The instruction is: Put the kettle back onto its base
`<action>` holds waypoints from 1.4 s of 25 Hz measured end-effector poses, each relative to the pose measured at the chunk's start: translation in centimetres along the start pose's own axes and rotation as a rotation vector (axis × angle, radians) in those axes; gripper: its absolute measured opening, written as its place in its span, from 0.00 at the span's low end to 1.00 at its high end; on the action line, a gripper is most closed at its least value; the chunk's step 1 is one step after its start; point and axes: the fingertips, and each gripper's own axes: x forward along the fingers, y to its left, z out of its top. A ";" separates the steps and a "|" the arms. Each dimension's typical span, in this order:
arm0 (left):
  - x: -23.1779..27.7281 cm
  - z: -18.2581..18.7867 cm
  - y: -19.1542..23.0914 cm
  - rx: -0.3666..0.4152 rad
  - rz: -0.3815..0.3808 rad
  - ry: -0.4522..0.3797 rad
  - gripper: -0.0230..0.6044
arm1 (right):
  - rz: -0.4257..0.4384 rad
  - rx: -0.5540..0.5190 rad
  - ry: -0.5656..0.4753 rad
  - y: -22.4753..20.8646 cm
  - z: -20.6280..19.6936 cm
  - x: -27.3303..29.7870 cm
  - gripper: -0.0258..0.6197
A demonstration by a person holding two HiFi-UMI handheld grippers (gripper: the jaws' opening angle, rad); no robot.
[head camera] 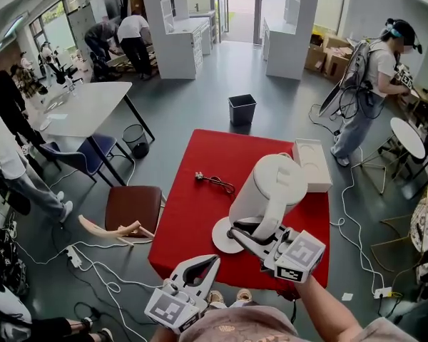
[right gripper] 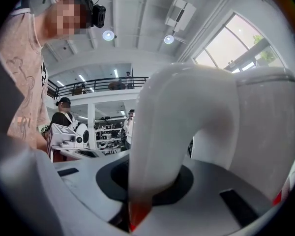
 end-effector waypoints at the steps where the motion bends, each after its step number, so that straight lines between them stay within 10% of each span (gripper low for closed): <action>1: -0.1 0.0 0.1 0.001 0.003 -0.001 0.01 | 0.003 -0.005 0.002 -0.2 0.0 0.3 0.14; 35: -2.7 0.0 3.0 -0.001 0.096 0.033 0.01 | 0.117 0.060 0.156 0.8 -11.0 6.0 0.14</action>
